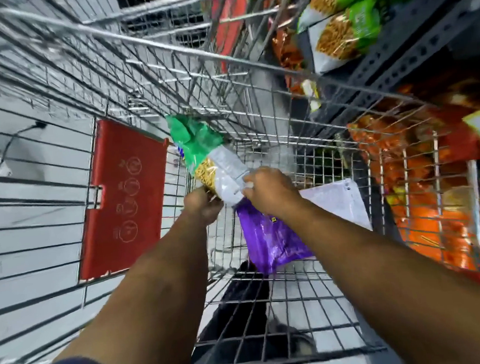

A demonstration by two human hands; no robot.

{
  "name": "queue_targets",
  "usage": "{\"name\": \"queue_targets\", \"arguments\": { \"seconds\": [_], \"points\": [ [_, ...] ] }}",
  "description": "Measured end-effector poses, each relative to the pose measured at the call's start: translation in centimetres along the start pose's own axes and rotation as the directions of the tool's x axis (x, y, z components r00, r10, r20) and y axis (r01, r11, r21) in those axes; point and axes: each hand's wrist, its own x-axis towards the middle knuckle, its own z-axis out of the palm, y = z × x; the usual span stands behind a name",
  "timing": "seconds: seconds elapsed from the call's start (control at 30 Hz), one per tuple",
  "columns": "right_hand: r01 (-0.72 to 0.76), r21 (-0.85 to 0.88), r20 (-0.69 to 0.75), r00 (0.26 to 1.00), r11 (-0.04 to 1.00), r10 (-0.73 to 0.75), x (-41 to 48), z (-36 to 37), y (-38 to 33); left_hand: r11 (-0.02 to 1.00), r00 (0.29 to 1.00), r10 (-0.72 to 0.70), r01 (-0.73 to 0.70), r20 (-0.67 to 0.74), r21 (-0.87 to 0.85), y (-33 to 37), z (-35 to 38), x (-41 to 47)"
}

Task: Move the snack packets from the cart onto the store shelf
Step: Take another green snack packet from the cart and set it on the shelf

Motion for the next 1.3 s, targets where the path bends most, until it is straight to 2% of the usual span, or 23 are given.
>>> {"name": "queue_targets", "arguments": {
  "seconds": [0.1,0.2,0.27,0.37,0.43,0.6,0.7,0.77,0.87,0.97,1.1,1.13,1.23,1.3],
  "points": [
    [0.032,-0.022,-0.017,0.999,0.999,-0.033,2.0,1.9,-1.2,1.000,0.999,-0.007,0.007,0.039,-0.010,0.2,-0.9,2.5],
    [-0.034,0.012,-0.028,0.999,0.999,0.034,3.3,3.1,-1.0,0.996,0.997,-0.039,0.044,0.070,-0.074,0.0,-1.2,4.9],
    [-0.058,0.003,-0.019,0.998,0.998,0.058,4.0,3.3,-0.6,0.996,0.988,-0.025,0.039,0.154,-0.084,0.2,-0.6,3.1],
    [-0.053,-0.009,-0.054,0.997,0.999,0.053,3.9,2.9,-0.3,0.997,0.985,-0.016,0.029,0.172,-0.071,0.2,-0.5,2.3],
    [-0.070,0.051,-0.073,0.995,0.996,0.074,3.0,2.5,-0.3,0.997,0.989,-0.020,0.031,0.143,-0.070,0.1,-1.1,2.2],
    [-0.083,0.298,-0.089,0.989,0.951,0.114,-0.4,0.6,0.9,0.991,0.983,-0.013,0.038,0.185,-0.130,0.4,-1.6,0.5],
    [-0.020,0.336,-0.116,0.991,0.942,0.063,-3.3,-1.8,1.9,0.988,0.958,0.002,0.042,0.287,-0.147,0.7,-1.1,-2.2],
    [-0.006,0.379,-0.131,0.990,0.925,0.061,-5.5,-3.2,2.6,0.994,0.937,0.005,0.034,0.348,-0.107,0.9,-0.6,-3.8],
    [0.013,0.469,-0.177,0.981,0.883,0.080,-9.6,-5.0,3.3,0.997,0.911,0.042,-0.064,0.410,0.041,1.2,0.3,-7.4],
    [0.036,0.609,-0.245,0.959,0.792,0.145,-14.3,-6.3,3.8,0.971,0.831,0.081,-0.190,0.550,0.144,0.9,2.2,-12.6],
    [0.174,0.731,-0.403,0.890,0.660,0.212,-22.2,-7.8,4.3,0.927,0.576,0.095,-0.349,0.812,0.140,-1.8,5.0,-23.9],
    [0.216,0.734,-0.450,0.865,0.644,0.223,-24.0,-8.0,4.4,0.921,0.540,0.109,-0.371,0.834,0.120,-2.6,5.2,-25.9],
    [0.307,0.730,-0.557,0.786,0.610,0.271,-29.9,-9.2,5.3,0.857,0.350,0.099,-0.506,0.931,0.100,-5.1,7.1,-30.1],
    [0.349,0.729,-0.611,0.720,0.589,0.330,-33.8,-9.7,6.4,0.830,0.256,0.051,-0.548,0.965,0.101,-7.3,8.5,-33.1]
  ]
}}
